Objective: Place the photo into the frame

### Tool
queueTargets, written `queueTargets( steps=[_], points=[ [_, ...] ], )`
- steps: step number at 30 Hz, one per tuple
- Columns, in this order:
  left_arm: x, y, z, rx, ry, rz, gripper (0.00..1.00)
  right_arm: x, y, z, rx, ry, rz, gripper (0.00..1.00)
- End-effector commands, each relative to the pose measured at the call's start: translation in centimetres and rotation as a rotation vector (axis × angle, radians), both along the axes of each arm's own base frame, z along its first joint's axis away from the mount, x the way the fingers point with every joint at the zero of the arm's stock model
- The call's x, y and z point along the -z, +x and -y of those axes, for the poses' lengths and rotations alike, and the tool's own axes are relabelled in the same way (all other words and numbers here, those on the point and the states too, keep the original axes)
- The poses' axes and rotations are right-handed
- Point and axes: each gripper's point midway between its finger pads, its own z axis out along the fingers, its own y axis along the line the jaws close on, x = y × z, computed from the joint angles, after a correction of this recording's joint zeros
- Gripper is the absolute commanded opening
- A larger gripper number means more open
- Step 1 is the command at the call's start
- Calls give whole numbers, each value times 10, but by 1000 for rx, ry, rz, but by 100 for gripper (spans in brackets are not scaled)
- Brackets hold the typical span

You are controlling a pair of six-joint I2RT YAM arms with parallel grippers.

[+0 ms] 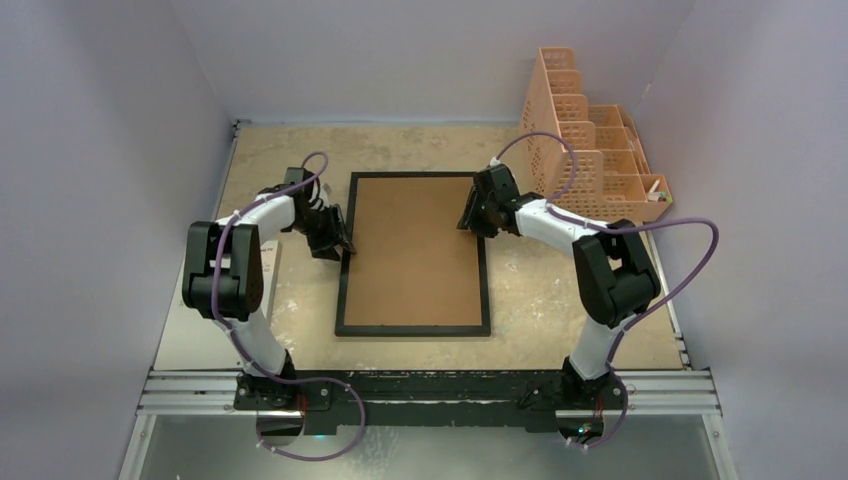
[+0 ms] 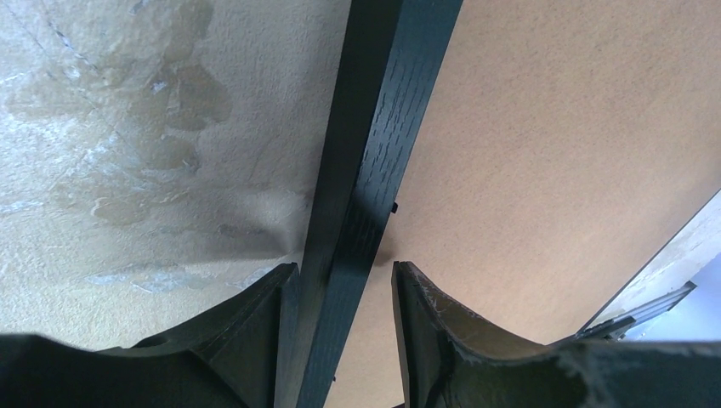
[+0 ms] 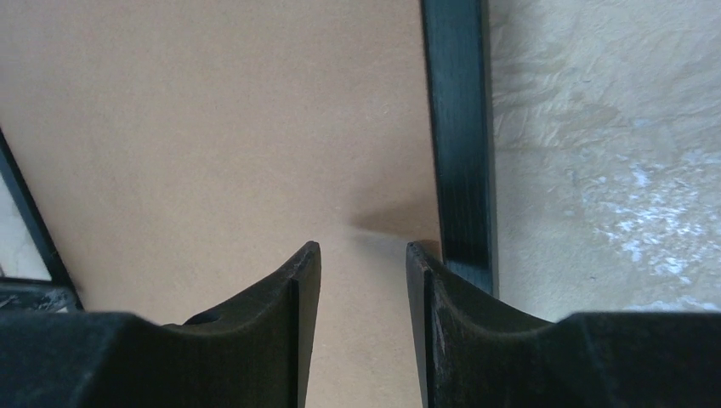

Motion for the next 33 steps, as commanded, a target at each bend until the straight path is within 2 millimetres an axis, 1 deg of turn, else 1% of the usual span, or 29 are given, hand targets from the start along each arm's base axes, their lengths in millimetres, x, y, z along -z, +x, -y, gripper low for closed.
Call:
queueTargets(
  steps=[1,2,4,6,9,11,17,20,24,28,30,32,33],
  points=[
    [2,3,7,32,-27,15,47,-2,-8,-15,-76,79,-8,44],
    [2,3,6,32,-27,16,47,-6,-7,-17,-83,90,4,44],
    [2,4,5,30,-22,17,47,-10,-4,-14,-69,79,17,44],
    [1,4,5,27,-18,19,47,-13,1,-6,-33,39,31,45],
    [1,5,4,26,-15,21,47,-16,9,12,52,-48,45,45],
    [1,5,4,25,-12,22,47,-16,12,20,78,-86,47,46],
    [2,5,4,26,-10,22,47,-7,12,21,68,-109,33,47],
    [2,5,4,26,-11,21,47,-3,10,16,36,-92,23,47],
    [1,6,7,35,-32,24,47,2,5,-2,-50,-19,3,46],
    [-6,5,23,72,-130,39,47,9,-4,-17,-121,51,-24,45],
    [-7,5,25,79,-150,42,47,4,-8,-28,-177,110,-4,44],
    [-7,4,26,83,-155,39,47,-5,-10,-39,-229,170,25,44],
    [-6,3,26,83,-152,35,47,-8,-11,-41,-243,182,35,44]
  ],
)
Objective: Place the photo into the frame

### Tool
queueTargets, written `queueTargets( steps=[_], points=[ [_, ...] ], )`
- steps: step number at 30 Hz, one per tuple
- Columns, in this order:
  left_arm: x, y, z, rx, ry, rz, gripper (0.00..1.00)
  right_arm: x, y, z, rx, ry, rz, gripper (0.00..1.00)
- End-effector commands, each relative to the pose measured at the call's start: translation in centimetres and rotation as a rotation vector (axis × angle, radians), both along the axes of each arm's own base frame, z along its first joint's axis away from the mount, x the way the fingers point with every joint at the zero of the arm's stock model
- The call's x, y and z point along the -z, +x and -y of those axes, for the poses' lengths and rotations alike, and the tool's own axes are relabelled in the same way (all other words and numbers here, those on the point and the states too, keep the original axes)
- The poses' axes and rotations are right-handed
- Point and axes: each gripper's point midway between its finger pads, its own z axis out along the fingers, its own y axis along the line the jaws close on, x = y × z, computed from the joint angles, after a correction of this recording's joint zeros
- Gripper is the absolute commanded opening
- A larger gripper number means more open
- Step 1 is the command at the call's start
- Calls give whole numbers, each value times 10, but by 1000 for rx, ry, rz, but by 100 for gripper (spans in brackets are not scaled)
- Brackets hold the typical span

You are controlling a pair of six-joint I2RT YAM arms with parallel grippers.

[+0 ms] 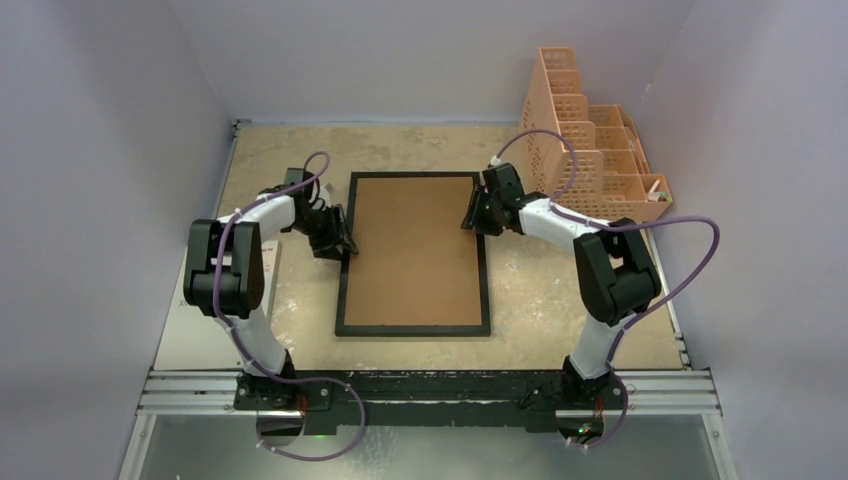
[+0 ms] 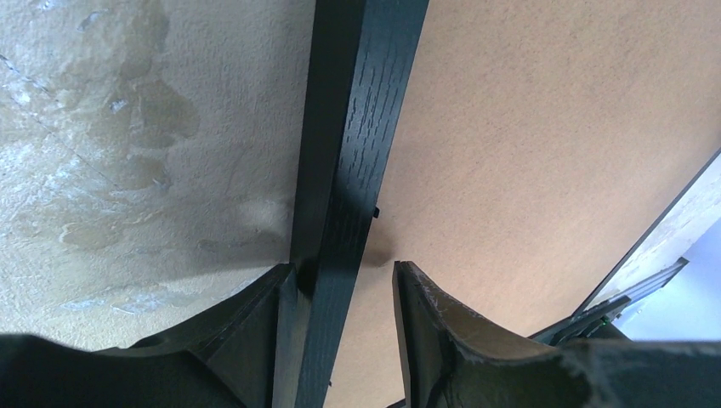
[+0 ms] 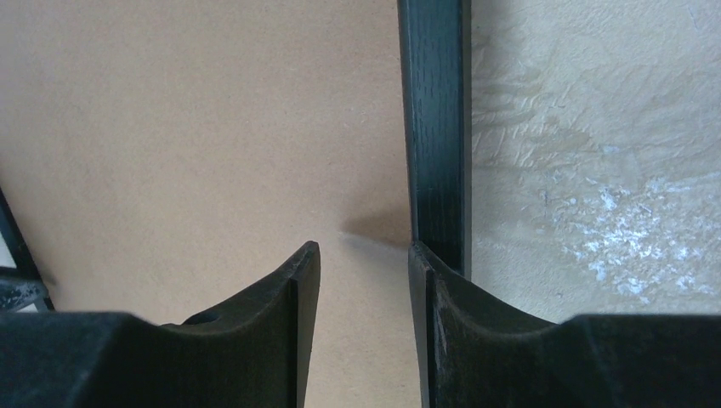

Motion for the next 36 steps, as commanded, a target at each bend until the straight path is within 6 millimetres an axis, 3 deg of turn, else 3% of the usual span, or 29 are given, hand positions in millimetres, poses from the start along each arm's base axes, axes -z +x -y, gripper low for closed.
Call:
queueTargets(
  steps=[1,9,14,16,22,26,29,36],
  points=[
    [-6,2,16,47,-88,29,47,-15,-10,-44,-173,187,40,44],
    [-5,5,4,24,-8,37,47,-41,10,-31,-104,129,144,44],
    [-6,8,-4,10,44,53,48,-40,20,3,92,-6,132,52],
    [-7,9,-6,8,54,62,50,-42,27,8,122,-35,149,52],
    [-9,10,-7,8,57,71,54,-45,46,-1,96,-36,175,52],
    [-11,10,-7,8,57,77,53,-41,55,-13,34,-20,200,45],
    [-9,10,-7,5,56,71,49,-33,52,-26,-36,18,186,41],
    [2,3,-5,-5,47,36,39,0,40,-29,-80,18,108,36]
  ],
)
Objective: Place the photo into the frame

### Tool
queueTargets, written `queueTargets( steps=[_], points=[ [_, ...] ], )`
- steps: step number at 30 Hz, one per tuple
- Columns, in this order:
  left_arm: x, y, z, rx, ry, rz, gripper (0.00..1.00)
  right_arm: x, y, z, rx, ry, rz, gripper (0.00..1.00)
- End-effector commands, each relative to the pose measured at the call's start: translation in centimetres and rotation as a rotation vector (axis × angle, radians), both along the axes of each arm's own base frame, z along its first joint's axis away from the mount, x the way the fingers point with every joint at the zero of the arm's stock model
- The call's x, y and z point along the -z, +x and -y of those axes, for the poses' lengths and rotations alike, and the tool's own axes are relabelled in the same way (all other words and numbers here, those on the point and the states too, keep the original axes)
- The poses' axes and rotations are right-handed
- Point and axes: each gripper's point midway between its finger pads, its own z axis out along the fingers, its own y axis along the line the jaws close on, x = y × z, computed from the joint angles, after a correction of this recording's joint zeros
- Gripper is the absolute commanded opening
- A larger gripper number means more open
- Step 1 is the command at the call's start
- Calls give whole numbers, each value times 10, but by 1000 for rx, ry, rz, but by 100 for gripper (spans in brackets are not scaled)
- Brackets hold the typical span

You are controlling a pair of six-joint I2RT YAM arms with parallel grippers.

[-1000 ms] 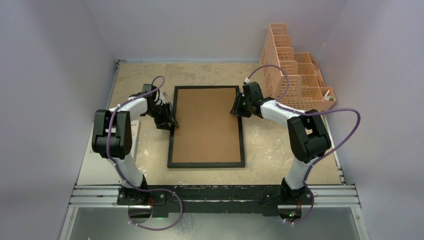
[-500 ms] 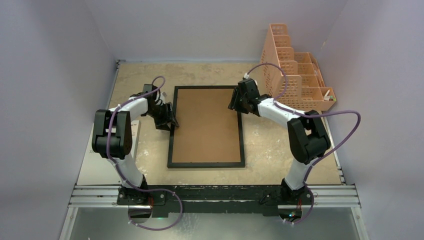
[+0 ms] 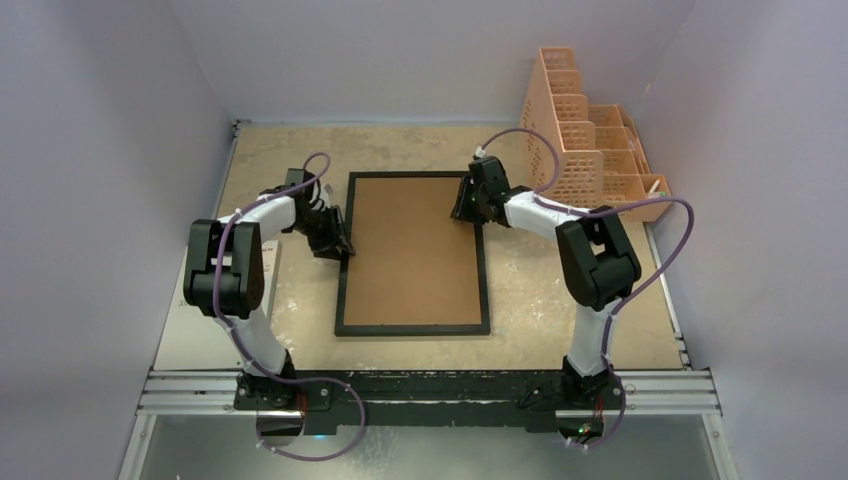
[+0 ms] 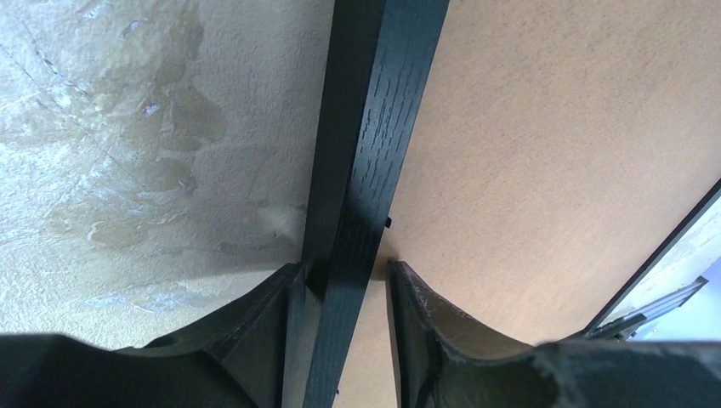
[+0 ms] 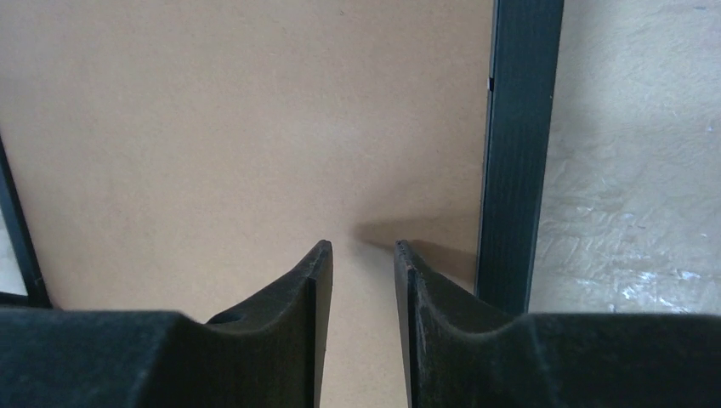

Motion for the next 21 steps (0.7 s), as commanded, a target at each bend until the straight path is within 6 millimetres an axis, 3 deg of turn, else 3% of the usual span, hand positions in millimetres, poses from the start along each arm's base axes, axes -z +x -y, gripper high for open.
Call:
queueTargets(
  steps=[1,6,10,14,21],
  points=[
    [-1,0,1,2,2,22,38,6,-4,-9,-56,19,-11,35],
    [10,-5,-7,-14,56,-13,33,25,-10,2,-28,-46,-71,30],
    [18,-10,-16,-24,129,-34,31,7,-4,6,-5,-63,-26,30],
    [24,-14,-19,-17,178,-44,30,-41,9,6,16,-63,70,35],
    [24,-20,-4,-5,143,-39,29,-160,28,15,92,-39,273,32]
  ],
)
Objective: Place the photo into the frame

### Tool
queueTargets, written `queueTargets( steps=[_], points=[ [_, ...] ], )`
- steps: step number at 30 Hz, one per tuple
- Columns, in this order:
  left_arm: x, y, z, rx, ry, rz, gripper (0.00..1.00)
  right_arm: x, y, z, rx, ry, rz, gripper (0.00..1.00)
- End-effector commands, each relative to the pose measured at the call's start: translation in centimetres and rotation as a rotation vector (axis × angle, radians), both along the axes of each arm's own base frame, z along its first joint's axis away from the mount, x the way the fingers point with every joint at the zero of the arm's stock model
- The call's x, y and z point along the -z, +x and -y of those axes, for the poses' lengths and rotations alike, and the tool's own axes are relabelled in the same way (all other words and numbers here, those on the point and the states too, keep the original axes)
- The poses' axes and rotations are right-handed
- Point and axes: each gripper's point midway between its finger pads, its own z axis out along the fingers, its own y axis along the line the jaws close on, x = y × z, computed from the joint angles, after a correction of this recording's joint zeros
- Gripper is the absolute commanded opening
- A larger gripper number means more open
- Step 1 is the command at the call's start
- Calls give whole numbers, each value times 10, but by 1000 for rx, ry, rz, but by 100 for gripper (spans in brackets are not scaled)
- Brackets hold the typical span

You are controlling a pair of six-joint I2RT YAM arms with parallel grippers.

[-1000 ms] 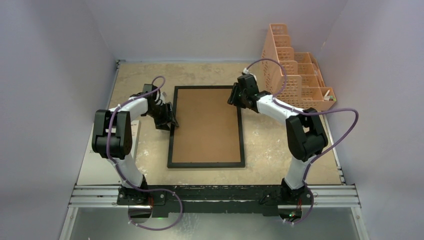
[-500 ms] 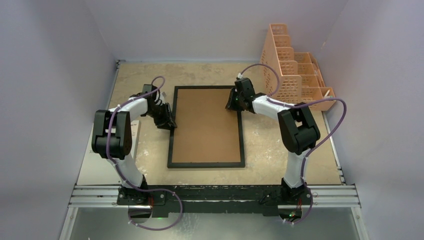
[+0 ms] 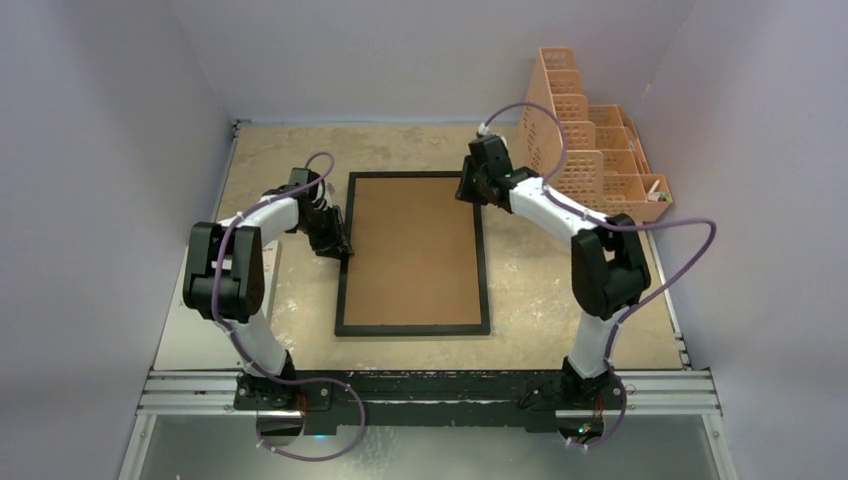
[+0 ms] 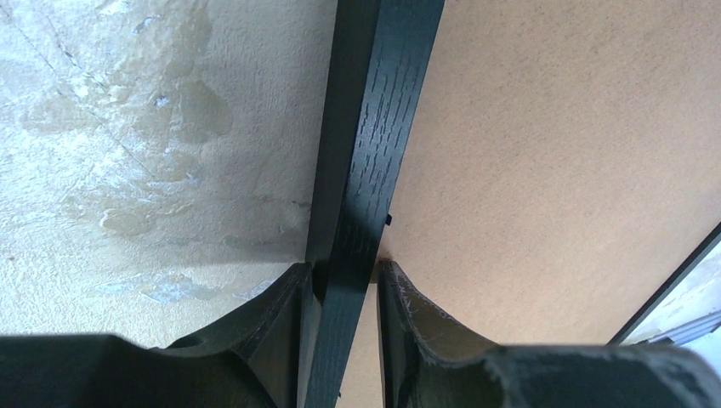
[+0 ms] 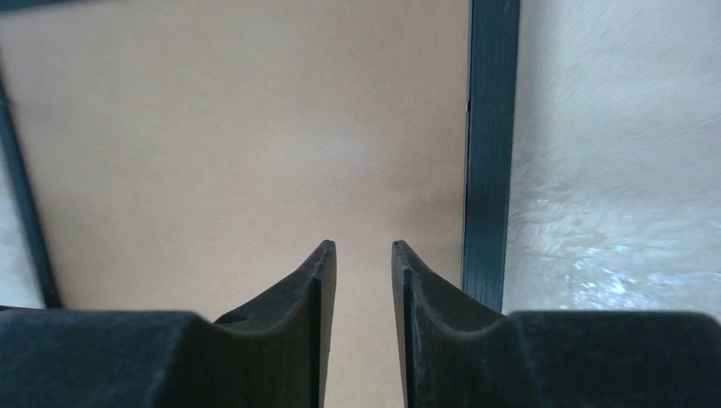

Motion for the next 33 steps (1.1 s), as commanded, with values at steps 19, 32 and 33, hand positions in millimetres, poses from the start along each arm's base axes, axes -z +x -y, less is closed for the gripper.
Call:
queueTargets(
  steps=[19,32,33],
  points=[
    [-9,-31,88,-127,-226,18,31,-120,-84,-92,-479,111,191,65],
    [1,-49,70,-20,-132,68,53,-31,-123,-89,-500,-59,71,76],
    [4,-51,66,5,-98,58,53,-26,-128,-93,-499,-63,57,77]
  ],
)
